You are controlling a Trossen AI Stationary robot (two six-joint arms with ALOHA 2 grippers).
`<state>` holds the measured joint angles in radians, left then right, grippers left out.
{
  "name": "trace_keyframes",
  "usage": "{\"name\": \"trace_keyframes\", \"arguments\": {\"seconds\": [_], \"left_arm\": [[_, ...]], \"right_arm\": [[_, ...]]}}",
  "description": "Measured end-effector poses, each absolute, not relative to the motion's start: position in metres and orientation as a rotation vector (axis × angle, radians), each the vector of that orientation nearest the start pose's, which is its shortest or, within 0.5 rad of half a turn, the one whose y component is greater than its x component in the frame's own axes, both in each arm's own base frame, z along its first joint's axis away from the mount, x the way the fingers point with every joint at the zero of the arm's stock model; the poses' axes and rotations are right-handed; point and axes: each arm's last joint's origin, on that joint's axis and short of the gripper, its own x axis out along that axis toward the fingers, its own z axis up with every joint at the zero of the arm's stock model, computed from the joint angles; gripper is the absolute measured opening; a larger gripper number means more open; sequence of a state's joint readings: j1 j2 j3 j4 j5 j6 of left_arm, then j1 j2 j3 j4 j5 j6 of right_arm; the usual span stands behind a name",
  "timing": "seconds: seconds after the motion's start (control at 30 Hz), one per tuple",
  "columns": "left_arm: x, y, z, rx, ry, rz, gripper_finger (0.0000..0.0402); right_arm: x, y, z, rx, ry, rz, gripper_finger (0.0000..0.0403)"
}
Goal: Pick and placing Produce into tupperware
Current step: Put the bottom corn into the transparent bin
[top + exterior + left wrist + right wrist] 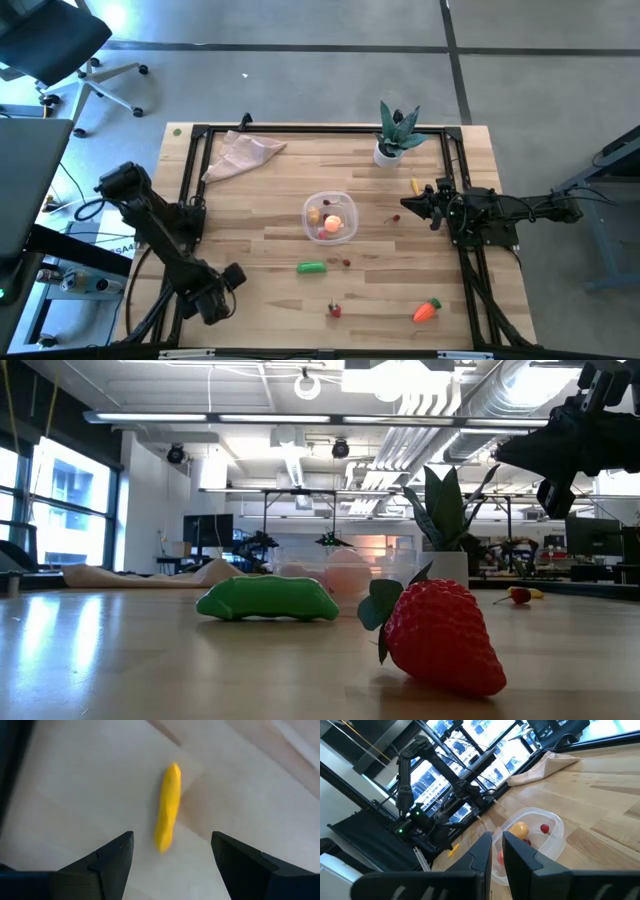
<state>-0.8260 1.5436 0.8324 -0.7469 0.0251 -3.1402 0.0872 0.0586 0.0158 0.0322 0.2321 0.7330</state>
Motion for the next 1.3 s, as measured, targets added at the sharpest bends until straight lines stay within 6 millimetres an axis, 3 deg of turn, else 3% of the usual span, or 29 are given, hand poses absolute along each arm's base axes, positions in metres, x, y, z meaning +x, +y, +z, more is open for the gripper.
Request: {"name": "trace_keyframes", "arguments": {"seconds": [0.13, 0.33, 0.7, 1.07, 1.3], "left_arm": [[0.160, -0.177, 0.151, -1.809, 0.862, 1.703, 0.0257], [0.156, -0.174, 0.135, -1.890, 0.894, 1.627, 0.0257], [0.154, -0.170, 0.132, -1.832, 0.920, 1.570, 0.0255], [0.154, -0.170, 0.132, -1.834, 0.909, 1.551, 0.0156], [0.154, -0.170, 0.132, -1.830, 0.910, 1.547, 0.0117]], "right_arm": [[0.100, 0.002, 0.167, 0.730, -0.043, -0.142, 0.0036], [0.100, 0.002, 0.167, 0.730, -0.044, -0.142, 0.0036], [0.100, 0.002, 0.167, 0.730, -0.044, -0.142, 0.0036], [0.100, 0.002, 0.167, 0.730, -0.044, -0.142, 0.0036], [0.100, 0.002, 0.167, 0.730, -0.044, -0.142, 0.0036]]}}
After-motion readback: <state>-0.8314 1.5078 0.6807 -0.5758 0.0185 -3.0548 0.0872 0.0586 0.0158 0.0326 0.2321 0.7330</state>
